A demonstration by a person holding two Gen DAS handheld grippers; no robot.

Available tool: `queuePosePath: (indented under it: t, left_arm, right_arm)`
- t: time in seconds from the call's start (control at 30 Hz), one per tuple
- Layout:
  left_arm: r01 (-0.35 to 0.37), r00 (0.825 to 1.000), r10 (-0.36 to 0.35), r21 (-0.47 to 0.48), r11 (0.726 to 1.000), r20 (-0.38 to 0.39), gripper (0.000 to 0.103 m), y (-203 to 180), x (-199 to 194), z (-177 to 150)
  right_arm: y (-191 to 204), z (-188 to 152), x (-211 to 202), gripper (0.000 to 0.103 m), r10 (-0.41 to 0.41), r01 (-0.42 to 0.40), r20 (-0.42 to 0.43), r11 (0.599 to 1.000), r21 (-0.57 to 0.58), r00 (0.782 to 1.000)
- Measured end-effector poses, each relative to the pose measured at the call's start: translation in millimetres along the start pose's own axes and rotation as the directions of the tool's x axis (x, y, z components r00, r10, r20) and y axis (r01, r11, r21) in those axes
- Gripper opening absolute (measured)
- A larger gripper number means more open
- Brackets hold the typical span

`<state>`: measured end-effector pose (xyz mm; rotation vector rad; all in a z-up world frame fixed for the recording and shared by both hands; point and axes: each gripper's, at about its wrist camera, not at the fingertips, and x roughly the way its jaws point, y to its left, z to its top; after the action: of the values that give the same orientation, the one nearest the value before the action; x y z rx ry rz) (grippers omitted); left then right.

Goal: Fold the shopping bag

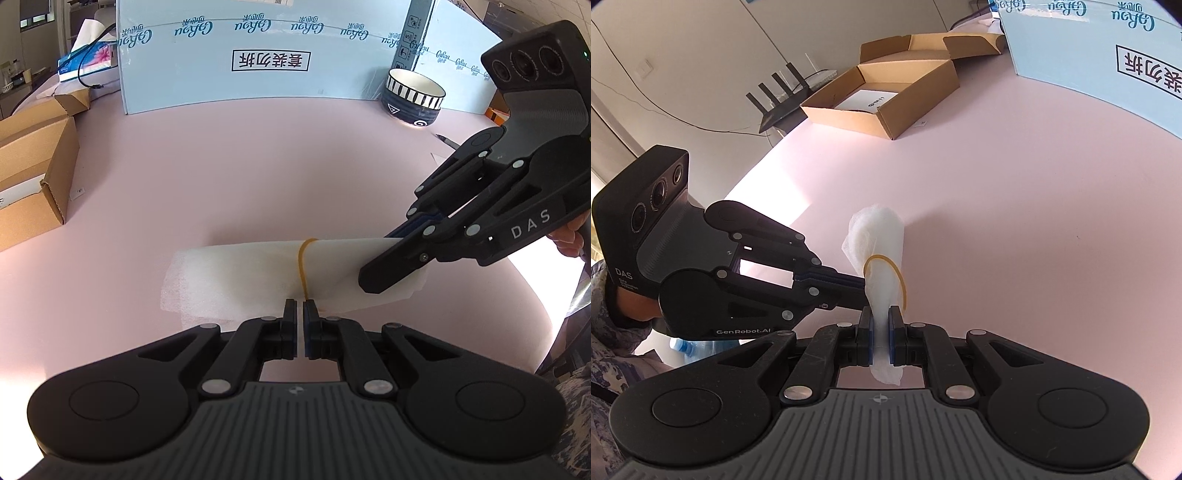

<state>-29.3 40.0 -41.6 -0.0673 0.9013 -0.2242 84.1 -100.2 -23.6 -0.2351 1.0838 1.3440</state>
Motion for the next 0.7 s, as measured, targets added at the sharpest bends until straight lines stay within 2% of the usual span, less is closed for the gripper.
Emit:
queuePosePath:
  t: [0.13, 0.2, 0.47, 0.7]
  left_arm:
    - [-0.004, 1.000, 0.004, -0.002, 1.000, -0.013, 0.004, 3.0, 1.3, 1.4]
    - [-0.008, 1.000, 0.008, 0.003, 1.000, -0.017, 0.009, 3.5, 1.8, 1.2]
    - [-0.006, 0.999, 0.006, 0.012, 1.000, -0.036, 0.010, 2.1, 5.6, 1.2]
    - [-0.004, 0.999, 0.005, 0.020, 1.000, -0.051, 0.011, 1.4, 6.9, 0.0]
  right_arm:
    - [1.2, -1.4, 1.2, 0.007, -0.021, 0.020, -0.017, 0.999, -0.035, 1.000]
    - [2.3, -2.5, 2.0, 0.009, -0.036, 0.034, -0.031, 0.998, -0.060, 0.999]
    - [1.2, -4.2, 0.4, 0.009, -0.119, 0.110, -0.056, 0.983, -0.149, 0.991]
    - [-6.2, -0.2, -2.3, 0.027, -0.228, 0.214, -0.043, 0.952, -0.219, 0.973]
